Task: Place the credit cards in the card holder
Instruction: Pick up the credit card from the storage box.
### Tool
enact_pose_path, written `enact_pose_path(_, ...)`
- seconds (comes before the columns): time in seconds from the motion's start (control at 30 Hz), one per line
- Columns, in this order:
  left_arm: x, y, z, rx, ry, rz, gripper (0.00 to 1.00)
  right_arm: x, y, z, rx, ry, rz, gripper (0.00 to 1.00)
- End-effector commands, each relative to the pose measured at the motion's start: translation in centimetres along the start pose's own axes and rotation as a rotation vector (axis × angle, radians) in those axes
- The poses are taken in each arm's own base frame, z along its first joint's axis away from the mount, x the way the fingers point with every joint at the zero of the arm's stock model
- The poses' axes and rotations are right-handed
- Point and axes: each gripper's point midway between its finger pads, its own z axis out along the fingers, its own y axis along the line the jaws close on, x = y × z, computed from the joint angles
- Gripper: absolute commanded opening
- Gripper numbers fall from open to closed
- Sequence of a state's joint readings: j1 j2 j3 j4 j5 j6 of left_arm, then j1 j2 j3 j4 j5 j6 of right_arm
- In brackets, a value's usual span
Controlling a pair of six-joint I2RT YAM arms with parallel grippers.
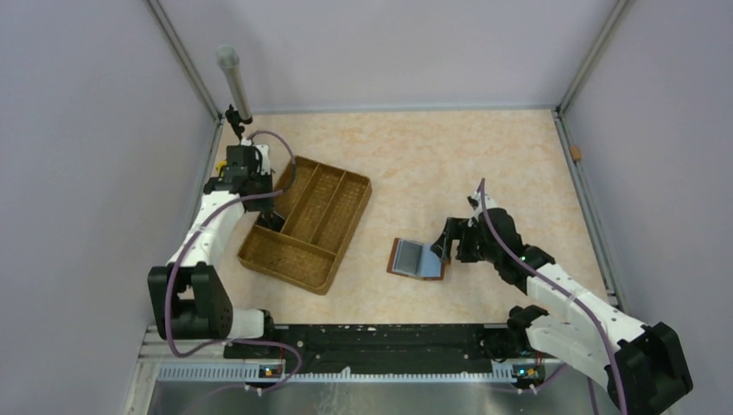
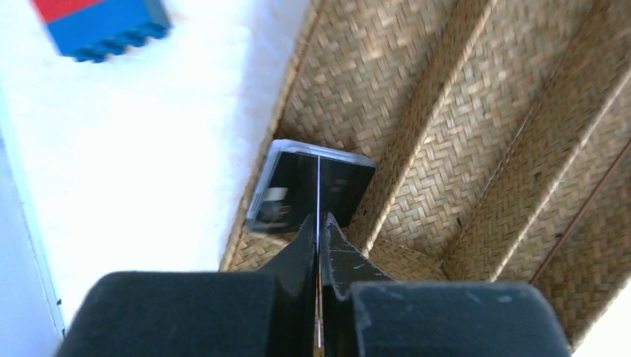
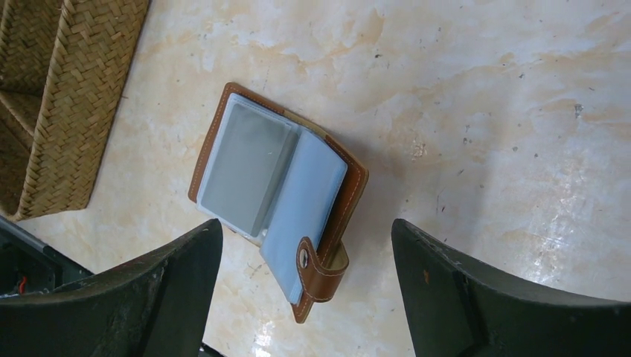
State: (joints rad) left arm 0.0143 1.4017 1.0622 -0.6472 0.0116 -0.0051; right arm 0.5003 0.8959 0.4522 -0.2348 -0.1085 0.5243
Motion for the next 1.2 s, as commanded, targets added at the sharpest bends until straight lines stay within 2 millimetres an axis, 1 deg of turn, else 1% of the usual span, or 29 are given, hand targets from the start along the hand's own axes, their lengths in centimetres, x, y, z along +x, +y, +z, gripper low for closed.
enact_pose_path(0.0,-3.0,1.6,-3.2,-0.082,-0.154,-0.104,0.00,-2.2,0.2,-0.8,0.013,-0.069,0.002,0.82)
enact_pose_path(0.1,-3.6,1.5,-4.4,-0.065,-0.196,-0.127,0.00,-2.5,0.2,-1.0,0.017,-0.080,0.004,0.82)
enact_pose_path(0.17,-4.0,1.1,-5.3,-0.031,-0.218,-0.145,0.00,-2.8,0.5,-1.2,0.008,-0.088,-0.001,0.82)
enact_pose_path(0.27,-4.9,-1.4,-6.9,0.108,-0.262,-0.153,0.00,-3.6,1.4,-1.6,-0.029,-0.108,-0.025,0.82)
enact_pose_path(0.4,-5.6,-4.9,-9.0,0.313,-0.292,-0.139,0.00,-5.7,3.5,-3.1,-0.105,-0.164,-0.084,0.83)
enact_pose_path(0.47,-5.8,-6.7,-10.2,0.418,-0.299,-0.137,0.00,-6.9,5.1,-4.3,-0.168,-0.194,-0.141,0.84)
enact_pose_path(0.53,-5.8,-8.8,-11.4,0.547,-0.304,-0.125,0.00,-8.0,7.3,-5.7,-0.263,-0.214,-0.202,0.84)
enact_pose_path(0.6,-5.4,-11.1,-12.3,0.680,-0.291,-0.107,0.00,-8.5,9.4,-6.9,-0.359,-0.212,-0.253,0.84)
enact_pose_path(0.67,-4.3,-13.9,-13.0,0.798,-0.242,-0.057,0.00,-8.7,11.3,-7.8,-0.454,-0.194,-0.289,0.85)
enact_pose_path(0.73,-2.9,-16.8,-13.7,0.902,-0.201,0.023,0.00,-8.8,12.8,-8.4,-0.529,-0.173,-0.313,0.84)
enact_pose_path(0.83,-0.3,-21.1,-15.6,1.113,-0.129,0.131,0.00,-8.7,14.3,-8.7,-0.612,-0.124,-0.323,0.84)
enact_pose_path(0.87,0.4,-22.2,-16.3,1.183,-0.114,0.161,0.00,-8.4,14.7,-8.7,-0.639,-0.101,-0.321,0.84)
enact_pose_path(0.9,1.4,-23.2,-16.7,1.239,-0.076,0.178,0.00,-8.1,15.1,-8.6,-0.669,-0.074,-0.315,0.83)
enact_pose_path(1.0,4.0,-25.4,-18.0,1.389,0.009,0.244,0.00,-6.9,16.1,-8.2,-0.747,0.010,-0.290,0.79)
enact_pose_path(1.07,5.6,-26.2,-18.4,1.463,0.076,0.274,0.00,-5.9,16.6,-7.9,-0.792,0.067,-0.278,0.78)
enact_pose_path(1.17,7.4,-27.1,-19.0,1.536,0.143,0.303,0.00,-4.2,17.7,-7.9,-0.866,0.143,-0.274,0.78)
